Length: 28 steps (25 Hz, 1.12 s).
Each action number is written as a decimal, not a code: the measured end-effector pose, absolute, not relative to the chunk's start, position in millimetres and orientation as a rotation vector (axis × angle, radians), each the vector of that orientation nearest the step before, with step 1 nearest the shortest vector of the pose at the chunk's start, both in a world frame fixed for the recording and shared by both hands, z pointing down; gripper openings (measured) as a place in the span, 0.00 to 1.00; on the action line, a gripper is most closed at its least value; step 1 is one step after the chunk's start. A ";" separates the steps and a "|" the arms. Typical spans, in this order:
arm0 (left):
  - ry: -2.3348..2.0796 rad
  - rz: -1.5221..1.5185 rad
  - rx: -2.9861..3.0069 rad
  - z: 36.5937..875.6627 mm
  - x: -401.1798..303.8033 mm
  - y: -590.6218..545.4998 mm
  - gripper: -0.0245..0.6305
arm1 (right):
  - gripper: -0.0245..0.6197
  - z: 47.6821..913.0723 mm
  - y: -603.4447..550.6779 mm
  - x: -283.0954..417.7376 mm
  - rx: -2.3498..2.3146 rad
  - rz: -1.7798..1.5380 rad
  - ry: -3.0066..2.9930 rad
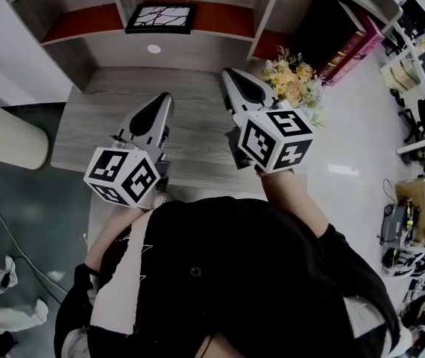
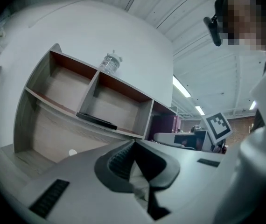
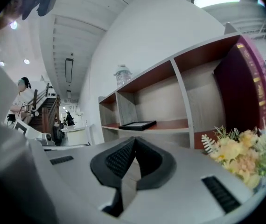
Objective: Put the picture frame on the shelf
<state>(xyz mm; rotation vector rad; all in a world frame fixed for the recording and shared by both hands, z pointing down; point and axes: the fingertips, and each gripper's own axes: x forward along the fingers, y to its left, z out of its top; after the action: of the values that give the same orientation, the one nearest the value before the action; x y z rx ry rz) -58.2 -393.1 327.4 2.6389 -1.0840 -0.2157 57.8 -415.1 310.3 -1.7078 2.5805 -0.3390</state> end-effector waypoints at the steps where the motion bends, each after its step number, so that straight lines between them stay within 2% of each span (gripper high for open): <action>1: -1.096 -0.214 2.631 329.6 -56.9 -387.2 0.05 | 0.03 313.1 -410.3 58.4 -1.701 -0.340 2.593; 14: -1.183 -0.171 2.583 347.8 -45.0 -330.2 0.05 | 0.04 344.5 -361.9 56.1 -1.610 -0.376 2.714; 28: -1.209 -0.174 2.597 338.2 -36.7 -324.8 0.05 | 0.04 345.2 -355.3 57.5 -1.566 -0.375 2.756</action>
<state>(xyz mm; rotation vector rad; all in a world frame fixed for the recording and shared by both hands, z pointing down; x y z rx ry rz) -36.7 -324.8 338.2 2.5965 -1.2093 -0.1742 57.5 -355.3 345.2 -1.5657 2.7562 -0.3753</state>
